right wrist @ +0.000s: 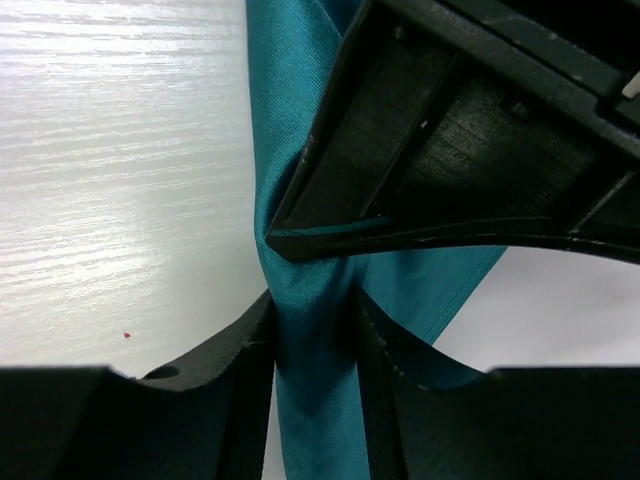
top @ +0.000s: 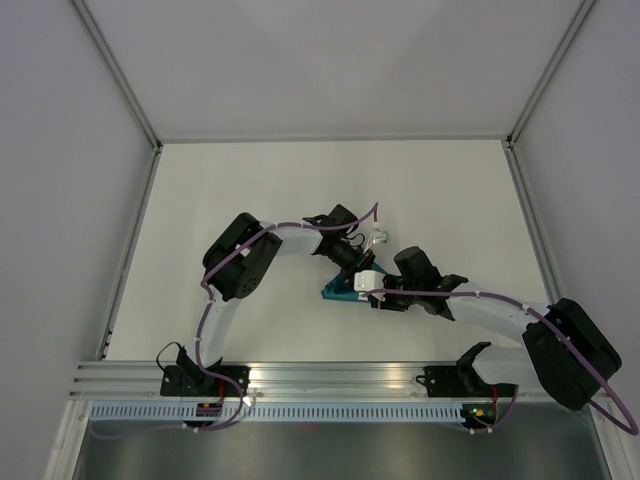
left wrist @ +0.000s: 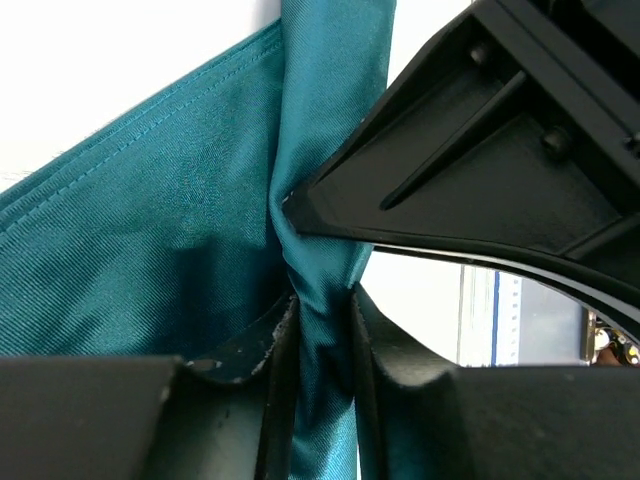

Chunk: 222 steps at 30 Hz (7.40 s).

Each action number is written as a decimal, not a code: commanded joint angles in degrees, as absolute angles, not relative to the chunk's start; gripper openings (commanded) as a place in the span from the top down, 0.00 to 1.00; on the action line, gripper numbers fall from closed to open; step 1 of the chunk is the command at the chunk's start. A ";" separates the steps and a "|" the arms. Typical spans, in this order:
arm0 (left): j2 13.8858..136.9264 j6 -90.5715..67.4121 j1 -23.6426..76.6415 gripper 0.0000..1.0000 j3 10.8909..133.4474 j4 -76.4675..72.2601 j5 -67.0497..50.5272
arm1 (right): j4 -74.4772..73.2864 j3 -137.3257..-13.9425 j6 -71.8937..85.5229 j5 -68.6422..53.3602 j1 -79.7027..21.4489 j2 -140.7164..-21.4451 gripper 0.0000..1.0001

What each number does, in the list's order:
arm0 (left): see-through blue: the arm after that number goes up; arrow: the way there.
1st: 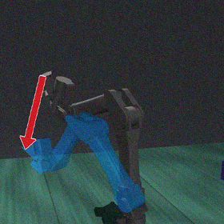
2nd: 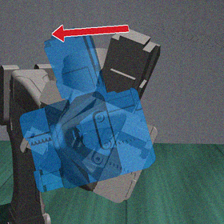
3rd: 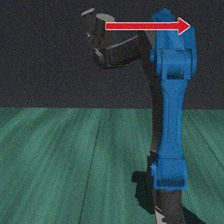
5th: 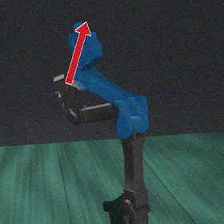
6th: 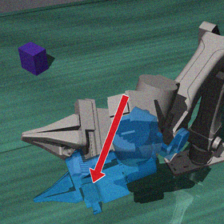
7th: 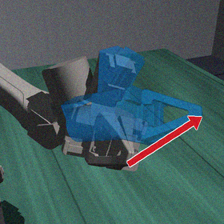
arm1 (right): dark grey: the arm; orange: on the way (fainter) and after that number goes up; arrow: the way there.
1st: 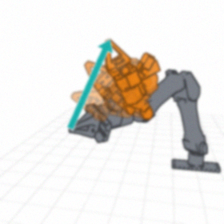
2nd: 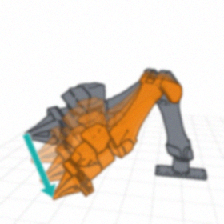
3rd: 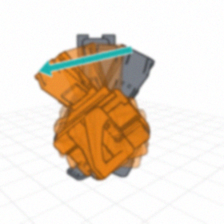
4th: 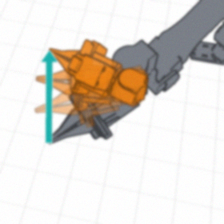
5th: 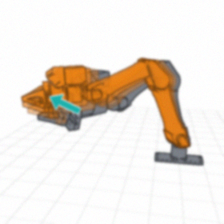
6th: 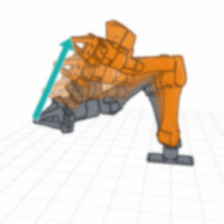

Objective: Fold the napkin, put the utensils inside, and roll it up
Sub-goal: Roll the napkin with the utensil

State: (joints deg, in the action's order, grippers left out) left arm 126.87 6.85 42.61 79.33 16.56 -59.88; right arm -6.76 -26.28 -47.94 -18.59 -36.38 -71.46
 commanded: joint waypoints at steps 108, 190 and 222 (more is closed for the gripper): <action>110.92 10.64 56.08 0.98 49.83 -11.61 -20.82 | -44.22 -66.27 -44.74 -38.49 -18.38 -100.12 0.44; 106.09 0.88 42.01 0.47 63.29 -3.85 -27.52 | -25.22 -36.89 -54.14 -31.37 -28.48 -78.92 0.85; 100.45 26.61 61.95 0.36 46.14 -27.33 2.72 | -62.05 -75.41 -66.27 -43.86 -16.44 -119.97 0.85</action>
